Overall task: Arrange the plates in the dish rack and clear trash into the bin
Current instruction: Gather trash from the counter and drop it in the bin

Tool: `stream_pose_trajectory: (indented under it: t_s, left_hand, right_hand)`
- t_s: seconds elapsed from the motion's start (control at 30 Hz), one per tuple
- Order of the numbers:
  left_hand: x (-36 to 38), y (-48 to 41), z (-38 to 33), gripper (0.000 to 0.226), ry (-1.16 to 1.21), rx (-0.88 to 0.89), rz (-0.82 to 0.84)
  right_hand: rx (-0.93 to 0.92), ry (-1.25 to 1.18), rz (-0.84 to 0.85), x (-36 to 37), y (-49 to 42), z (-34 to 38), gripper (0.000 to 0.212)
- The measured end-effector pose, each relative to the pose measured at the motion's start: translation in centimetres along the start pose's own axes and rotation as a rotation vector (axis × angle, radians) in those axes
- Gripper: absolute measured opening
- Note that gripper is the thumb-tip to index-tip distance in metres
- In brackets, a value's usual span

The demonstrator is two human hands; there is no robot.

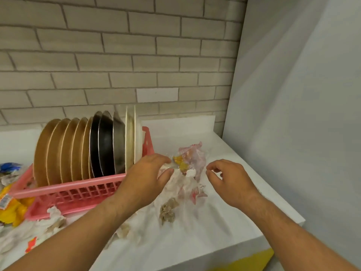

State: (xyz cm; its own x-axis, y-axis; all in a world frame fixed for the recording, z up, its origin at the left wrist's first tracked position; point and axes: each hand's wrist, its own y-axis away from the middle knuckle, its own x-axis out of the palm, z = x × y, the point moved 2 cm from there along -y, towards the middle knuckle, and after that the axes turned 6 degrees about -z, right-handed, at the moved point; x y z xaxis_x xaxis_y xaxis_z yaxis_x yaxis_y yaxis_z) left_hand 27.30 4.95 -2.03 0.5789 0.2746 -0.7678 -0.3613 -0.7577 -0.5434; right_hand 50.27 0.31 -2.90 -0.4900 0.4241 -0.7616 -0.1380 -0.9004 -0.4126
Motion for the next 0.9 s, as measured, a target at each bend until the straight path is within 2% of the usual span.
stream_pose_trajectory:
  t_s: [0.17, 0.27, 0.33, 0.4, 0.5, 0.57, 0.7, 0.9]
  left_hand:
    - [4.9, -7.1, 0.2, 0.06, -0.111, -0.123, 0.139]
    - [7.8, -10.4, 0.2, 0.079, -0.145, -0.301, 0.294]
    - [9.6, -11.5, 0.3, 0.079, -0.139, -0.441, 0.4]
    - [11.0, -12.0, 0.4, 0.067, -0.112, -0.532, 0.475]
    - [11.9, -13.0, 0.9, 0.024, -0.075, -0.456, 0.492]
    - [11.5, -13.9, 1.0, 0.005, -0.007, -0.363, 0.491]
    - [9.2, -16.3, 0.2, 0.01, 0.04, -0.2, 0.455]
    - [6.1, -19.6, -0.3, 0.019, -0.002, -0.137, 0.311]
  right_hand:
    - [0.016, 0.007, 0.081, 1.5, -4.4, -4.8, 0.022]
    - [0.01, -0.012, 0.099, 2.6, -6.3, -6.9, 0.023]
    - [0.012, -0.028, 0.106, 3.4, -6.9, -8.1, 0.023]
    - [0.012, -0.034, 0.124, 4.0, -7.4, -9.4, 0.023]
    - [0.025, -0.055, 0.148, 4.7, -8.1, -10.9, 0.022]
    - [0.041, -0.08, 0.155, 5.0, -8.4, -11.5, 0.022]
    - [0.065, -0.127, 0.156, 5.0, -9.2, -11.7, 0.021]
    - [0.049, -0.146, 0.133, 4.6, -10.4, -10.8, 0.021]
